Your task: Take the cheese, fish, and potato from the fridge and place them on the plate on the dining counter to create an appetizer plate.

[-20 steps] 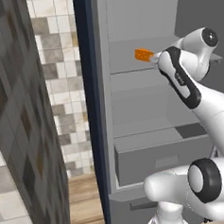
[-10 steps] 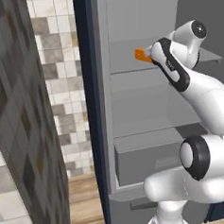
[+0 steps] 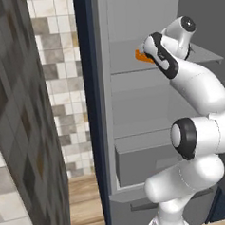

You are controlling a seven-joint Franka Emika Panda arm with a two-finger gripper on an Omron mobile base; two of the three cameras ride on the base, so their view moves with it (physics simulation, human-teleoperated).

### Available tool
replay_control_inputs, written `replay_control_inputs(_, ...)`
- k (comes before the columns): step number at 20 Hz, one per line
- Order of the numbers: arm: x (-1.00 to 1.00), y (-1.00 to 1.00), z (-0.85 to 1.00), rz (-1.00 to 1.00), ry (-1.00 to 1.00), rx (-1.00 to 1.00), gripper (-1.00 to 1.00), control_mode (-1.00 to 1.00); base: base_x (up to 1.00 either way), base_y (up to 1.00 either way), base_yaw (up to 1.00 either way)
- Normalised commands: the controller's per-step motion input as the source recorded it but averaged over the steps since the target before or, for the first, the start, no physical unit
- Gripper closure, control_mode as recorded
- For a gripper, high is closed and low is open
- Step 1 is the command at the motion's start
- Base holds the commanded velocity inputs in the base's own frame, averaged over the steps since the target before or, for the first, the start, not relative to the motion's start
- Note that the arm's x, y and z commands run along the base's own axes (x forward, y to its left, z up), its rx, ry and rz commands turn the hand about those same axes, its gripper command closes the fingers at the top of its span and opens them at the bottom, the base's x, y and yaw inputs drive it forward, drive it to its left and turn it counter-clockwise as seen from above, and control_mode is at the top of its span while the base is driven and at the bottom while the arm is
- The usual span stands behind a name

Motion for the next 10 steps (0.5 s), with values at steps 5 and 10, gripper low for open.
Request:
replay_control_inputs(5,0.49,0.03,0.00,0.02,0.07,-0.01,-1.00,-1.00,0.00,0.00,0.00)
replay_control_inputs(10,0.40,0.06,0.00,0.02,0.00,-0.03,-1.00,-1.00,0.00,0.00,0.00)
